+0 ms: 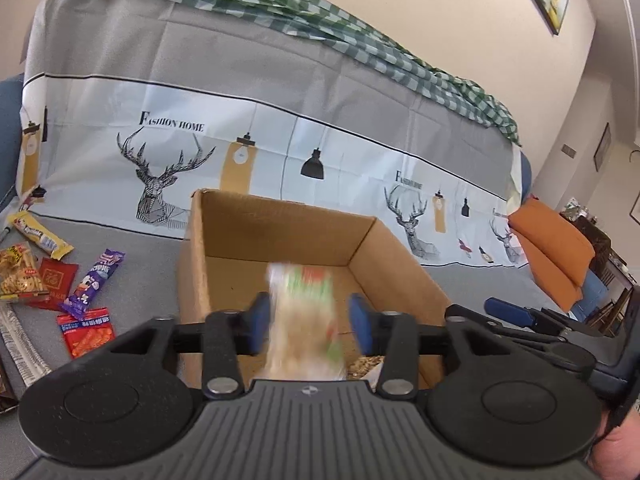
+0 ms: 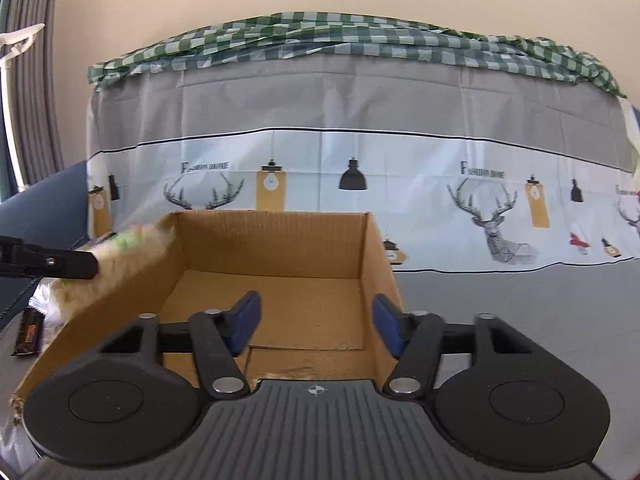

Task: Organize snacks
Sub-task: 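Release the grain bag into the box with the right tool while the left drops the pastry pack, then move both tools back over the remaining snacks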

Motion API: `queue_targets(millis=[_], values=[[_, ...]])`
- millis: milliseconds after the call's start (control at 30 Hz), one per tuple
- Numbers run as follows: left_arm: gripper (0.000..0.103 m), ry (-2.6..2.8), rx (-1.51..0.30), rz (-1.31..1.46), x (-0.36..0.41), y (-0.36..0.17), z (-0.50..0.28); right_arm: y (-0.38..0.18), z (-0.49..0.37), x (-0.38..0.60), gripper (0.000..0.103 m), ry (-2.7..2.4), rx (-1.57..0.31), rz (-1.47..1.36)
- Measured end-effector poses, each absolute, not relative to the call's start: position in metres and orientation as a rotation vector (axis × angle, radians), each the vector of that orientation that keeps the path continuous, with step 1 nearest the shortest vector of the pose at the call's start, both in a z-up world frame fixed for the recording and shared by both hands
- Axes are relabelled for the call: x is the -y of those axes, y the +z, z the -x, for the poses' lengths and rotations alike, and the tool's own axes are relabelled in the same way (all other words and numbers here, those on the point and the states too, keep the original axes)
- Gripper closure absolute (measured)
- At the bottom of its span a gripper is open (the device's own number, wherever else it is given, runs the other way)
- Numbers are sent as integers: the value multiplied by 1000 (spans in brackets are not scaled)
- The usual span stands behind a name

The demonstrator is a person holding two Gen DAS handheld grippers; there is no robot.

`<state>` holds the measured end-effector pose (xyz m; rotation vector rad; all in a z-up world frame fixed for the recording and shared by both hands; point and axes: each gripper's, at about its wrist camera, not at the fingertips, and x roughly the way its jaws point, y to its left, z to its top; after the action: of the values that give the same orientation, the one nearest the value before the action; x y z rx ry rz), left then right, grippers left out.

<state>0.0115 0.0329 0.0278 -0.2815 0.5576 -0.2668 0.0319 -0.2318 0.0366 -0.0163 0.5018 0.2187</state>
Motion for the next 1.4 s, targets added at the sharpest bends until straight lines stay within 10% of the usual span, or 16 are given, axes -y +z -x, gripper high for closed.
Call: queue_targets(millis=[367, 600, 833, 1100, 1400], values=[[26, -46, -674, 287, -66, 9, -25, 8, -53, 267, 22, -60, -692, -20], [59, -139, -806, 225, -47, -11, -29, -5, -57, 275, 62, -57, -784, -63], [64, -183, -804, 200, -39, -13, -26, 0, -54, 270, 86, -47, -761, -26], [63, -175, -772, 191, -39, -6, -25, 9, -50, 271, 85, -36, -708, -36], [57, -164, -658, 76, -25, 4, -12, 23, -40, 255, 59, 0, -575, 4]])
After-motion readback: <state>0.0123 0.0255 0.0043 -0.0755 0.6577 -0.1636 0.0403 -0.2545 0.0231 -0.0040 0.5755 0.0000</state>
